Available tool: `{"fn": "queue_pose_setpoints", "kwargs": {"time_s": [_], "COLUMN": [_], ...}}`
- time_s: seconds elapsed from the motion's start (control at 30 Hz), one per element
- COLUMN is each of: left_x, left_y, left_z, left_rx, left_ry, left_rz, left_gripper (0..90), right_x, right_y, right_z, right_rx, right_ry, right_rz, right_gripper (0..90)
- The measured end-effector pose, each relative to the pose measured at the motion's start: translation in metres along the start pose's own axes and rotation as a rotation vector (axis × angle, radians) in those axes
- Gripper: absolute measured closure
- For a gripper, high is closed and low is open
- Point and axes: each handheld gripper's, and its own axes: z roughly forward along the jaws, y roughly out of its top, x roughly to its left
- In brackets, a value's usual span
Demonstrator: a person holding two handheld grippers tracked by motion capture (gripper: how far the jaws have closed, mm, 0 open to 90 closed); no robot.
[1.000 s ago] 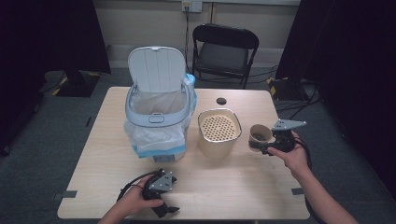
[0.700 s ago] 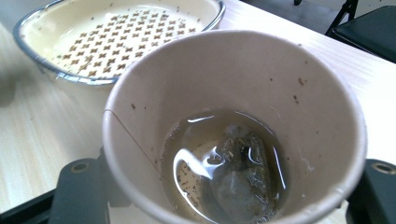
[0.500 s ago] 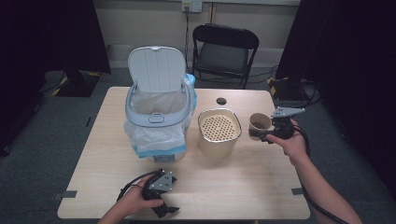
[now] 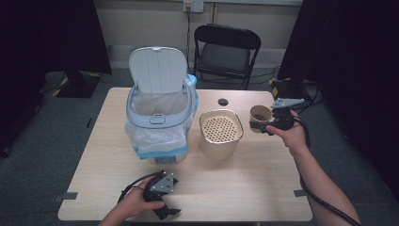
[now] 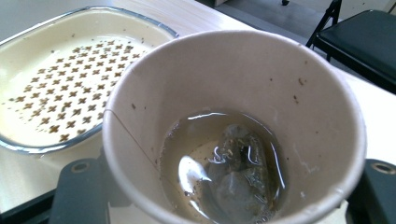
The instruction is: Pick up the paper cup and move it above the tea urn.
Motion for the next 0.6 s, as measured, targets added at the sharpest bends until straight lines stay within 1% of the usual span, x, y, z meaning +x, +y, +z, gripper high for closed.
{"fn": "queue_pose_setpoints", "kwargs": {"time_s": [0.23,0.37,0.43,0.5,0.53,0.57,0.6], "left_x": [0.0,0.0,0.0,0.0,0.0,0.001,0.001], "left_y": [0.0,0.0,0.0,0.0,0.0,0.0,0.0], "left_z": [0.0,0.0,0.0,0.0,0.0,-0.001,-0.001], "left_rx": [0.001,-0.003,0.002,-0.003,0.002,0.003,0.004], "left_ry": [-0.002,0.002,-0.002,0.003,-0.002,0.009,0.009], "left_rz": [0.0,-0.001,0.001,0.0,0.0,0.01,0.01], "left_gripper": [0.0,0.0,0.0,0.0,0.0,0.0,0.0], "right_x": [-0.008,-0.014,-0.017,-0.02,-0.021,-0.022,-0.023], "right_y": [0.011,0.016,0.019,0.022,0.024,0.026,0.027], "right_z": [0.007,0.011,0.013,0.015,0.016,0.017,0.018], "right_rx": [-0.008,-0.023,-0.029,-0.041,-0.043,-0.045,-0.05], "right_ry": [-0.019,-0.024,-0.023,-0.015,-0.013,-0.013,-0.008], "right_rz": [0.002,0.0,-0.004,-0.012,-0.018,-0.025,-0.028], "right_gripper": [27.8,27.8,27.8,27.8,27.8,27.8,27.8]}}
